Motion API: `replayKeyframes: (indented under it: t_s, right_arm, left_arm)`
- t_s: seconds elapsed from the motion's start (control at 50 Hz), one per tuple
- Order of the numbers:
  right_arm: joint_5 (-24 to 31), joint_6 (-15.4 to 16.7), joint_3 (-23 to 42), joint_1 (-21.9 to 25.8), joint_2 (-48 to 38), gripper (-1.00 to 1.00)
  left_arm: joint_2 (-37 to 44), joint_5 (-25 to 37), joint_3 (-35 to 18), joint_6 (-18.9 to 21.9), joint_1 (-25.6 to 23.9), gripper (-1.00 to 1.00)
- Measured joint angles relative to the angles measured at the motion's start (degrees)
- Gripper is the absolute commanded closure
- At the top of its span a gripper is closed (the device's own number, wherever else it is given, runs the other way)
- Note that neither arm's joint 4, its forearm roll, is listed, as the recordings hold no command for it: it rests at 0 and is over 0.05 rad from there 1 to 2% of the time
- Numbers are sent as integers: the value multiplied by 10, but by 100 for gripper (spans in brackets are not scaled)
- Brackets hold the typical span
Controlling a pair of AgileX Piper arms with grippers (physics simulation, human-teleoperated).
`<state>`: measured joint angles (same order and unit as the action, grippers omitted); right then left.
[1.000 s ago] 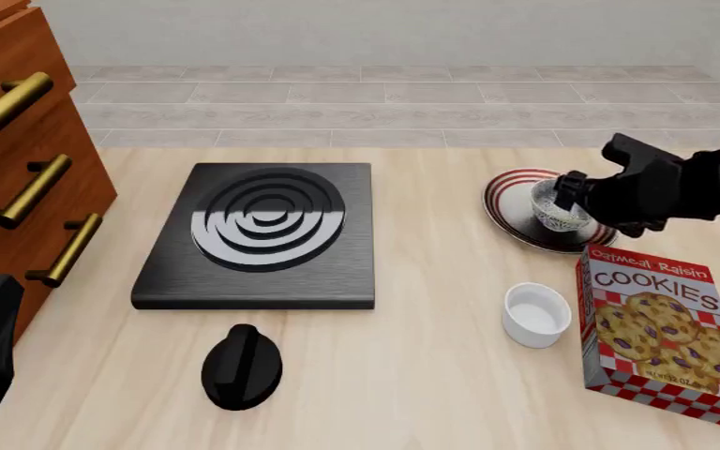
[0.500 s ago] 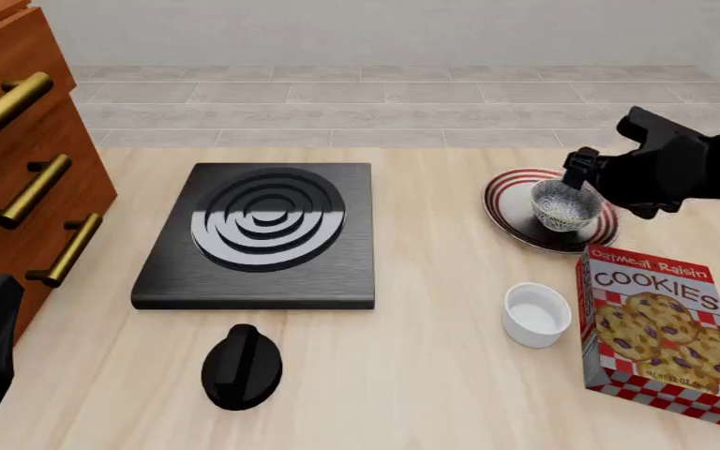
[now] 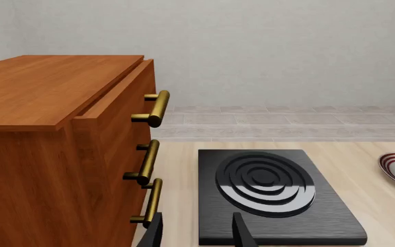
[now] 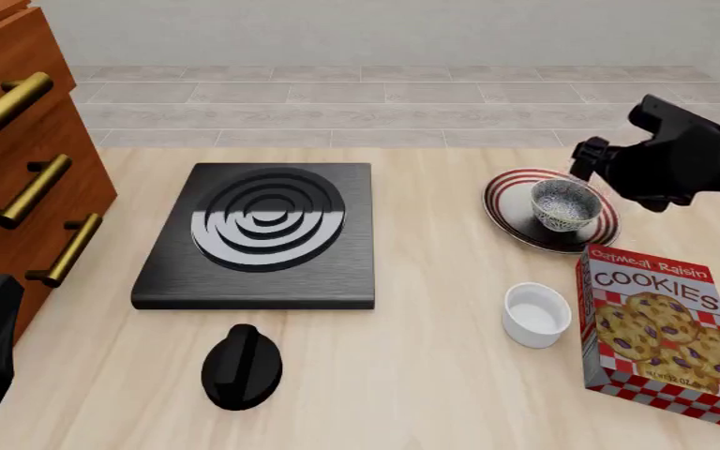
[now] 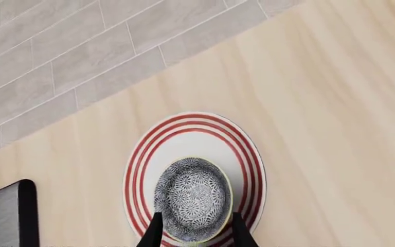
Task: Pick the akita bowl next to the ramekin and place it on the plate.
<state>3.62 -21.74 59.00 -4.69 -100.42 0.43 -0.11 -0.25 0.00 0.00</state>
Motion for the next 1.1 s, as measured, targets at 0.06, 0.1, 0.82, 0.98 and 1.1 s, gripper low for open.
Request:
replayKeyframes:
  t_s: [0.06, 0.1, 0.82, 0.98, 1.1]
  right_arm:
    - [3, -1, -1, -1, 6, -100]
    - [4, -1, -2, -1, 10, -100]
    - [25, -8, -44, -11, 94, -100]
    - [31, -10, -49, -13, 109, -100]
    - [36, -11, -52, -14, 120, -100]
  left_arm:
    - [0, 0, 0, 0, 0, -100]
    - [0, 0, 0, 0, 0, -100]
    - [0, 0, 0, 0, 0, -100]
    - [0, 0, 0, 0, 0, -100]
    - [0, 0, 0, 0, 0, -100]
